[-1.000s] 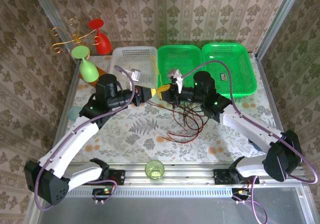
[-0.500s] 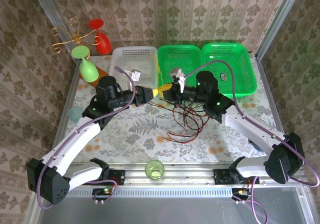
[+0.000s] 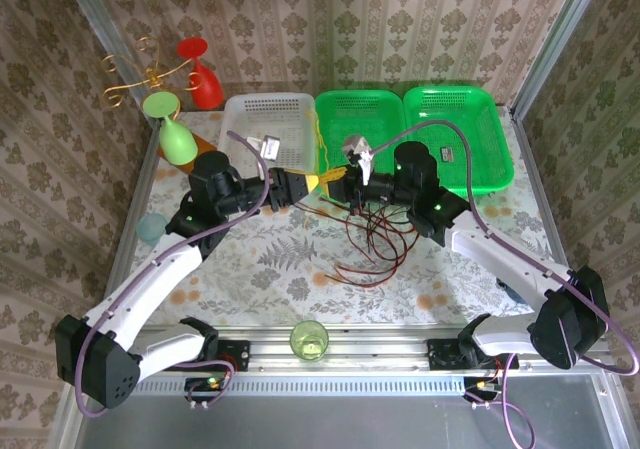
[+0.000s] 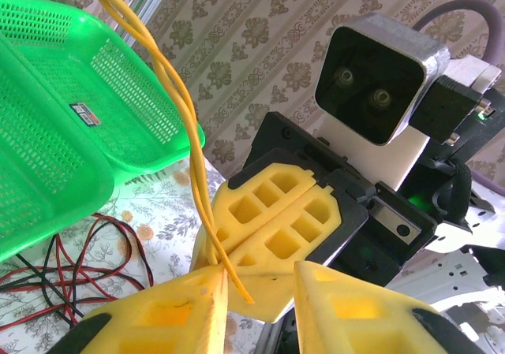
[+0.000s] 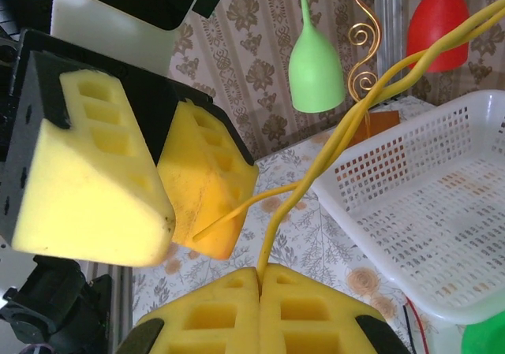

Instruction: Untangle the cables

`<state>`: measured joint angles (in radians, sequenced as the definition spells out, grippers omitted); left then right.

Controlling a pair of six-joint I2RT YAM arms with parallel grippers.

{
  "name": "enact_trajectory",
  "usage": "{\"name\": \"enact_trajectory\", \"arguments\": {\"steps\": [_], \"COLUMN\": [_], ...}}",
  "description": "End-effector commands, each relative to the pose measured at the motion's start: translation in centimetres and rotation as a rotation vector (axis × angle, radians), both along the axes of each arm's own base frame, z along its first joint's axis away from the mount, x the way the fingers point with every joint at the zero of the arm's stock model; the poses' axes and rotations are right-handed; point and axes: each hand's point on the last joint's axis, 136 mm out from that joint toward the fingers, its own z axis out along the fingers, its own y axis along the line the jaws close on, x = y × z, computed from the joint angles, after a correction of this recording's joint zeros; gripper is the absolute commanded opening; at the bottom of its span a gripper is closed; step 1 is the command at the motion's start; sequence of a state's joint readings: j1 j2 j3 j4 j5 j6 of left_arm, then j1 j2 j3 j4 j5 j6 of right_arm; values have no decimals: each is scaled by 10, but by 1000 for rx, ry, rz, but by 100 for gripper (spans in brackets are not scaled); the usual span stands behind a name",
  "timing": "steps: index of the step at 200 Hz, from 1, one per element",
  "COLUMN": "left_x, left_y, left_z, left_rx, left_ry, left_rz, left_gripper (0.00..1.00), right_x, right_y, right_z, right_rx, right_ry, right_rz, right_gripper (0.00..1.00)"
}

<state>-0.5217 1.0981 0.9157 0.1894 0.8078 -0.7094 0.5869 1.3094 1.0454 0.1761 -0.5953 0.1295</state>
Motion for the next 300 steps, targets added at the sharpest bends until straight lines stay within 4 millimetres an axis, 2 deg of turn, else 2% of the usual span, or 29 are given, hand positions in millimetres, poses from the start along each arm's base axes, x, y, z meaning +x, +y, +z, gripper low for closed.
{"name": "enact_trajectory", "arguments": {"steps": [1, 9, 19, 50, 84, 115, 127, 187, 203, 256, 278, 300], "left_x": [0, 2, 4, 5, 7, 10, 14, 25, 37, 20, 21, 21], "left_y": [-1, -1, 0, -1, -2, 0, 3, 16, 22, -16, -21, -25], "left_z": [7, 5, 4, 5, 6, 3, -1, -12, -19, -11, -11, -3], "left_rx": [-21, -12, -2, -2, -4, 19, 45, 101, 142, 89, 83, 32], "left_ry": [-21, -19, -25, -29, -31, -30, -29, -29, -20, -48, -43, -39], "left_rz": [-16, -9, 3, 5, 6, 29, 62, 163, 243, 92, 83, 63], "left_gripper": [32, 39, 42, 42, 33, 7, 0, 0, 0, 0, 0, 0], "right_x": [-10, -10, -10, -11, -11, -11, -12, -14, -16, -16, -19, -26], "right_y": [-2, -1, -1, 0, 1, 0, -1, -8, -11, -2, 1, 7], "right_z": [9, 10, 11, 10, 9, 10, 10, 13, 16, 19, 21, 18], "right_rx": [25, 28, 29, 31, 32, 30, 29, 32, 44, 103, 105, 83], "right_ry": [-7, -8, -8, -2, 3, -2, -5, -10, -2, 42, 49, 65], "right_rz": [31, 32, 33, 41, 44, 41, 38, 27, 33, 78, 105, 146], "right_gripper": [0, 0, 0, 0, 0, 0, 0, 0, 0, 0, 0, 0]}}
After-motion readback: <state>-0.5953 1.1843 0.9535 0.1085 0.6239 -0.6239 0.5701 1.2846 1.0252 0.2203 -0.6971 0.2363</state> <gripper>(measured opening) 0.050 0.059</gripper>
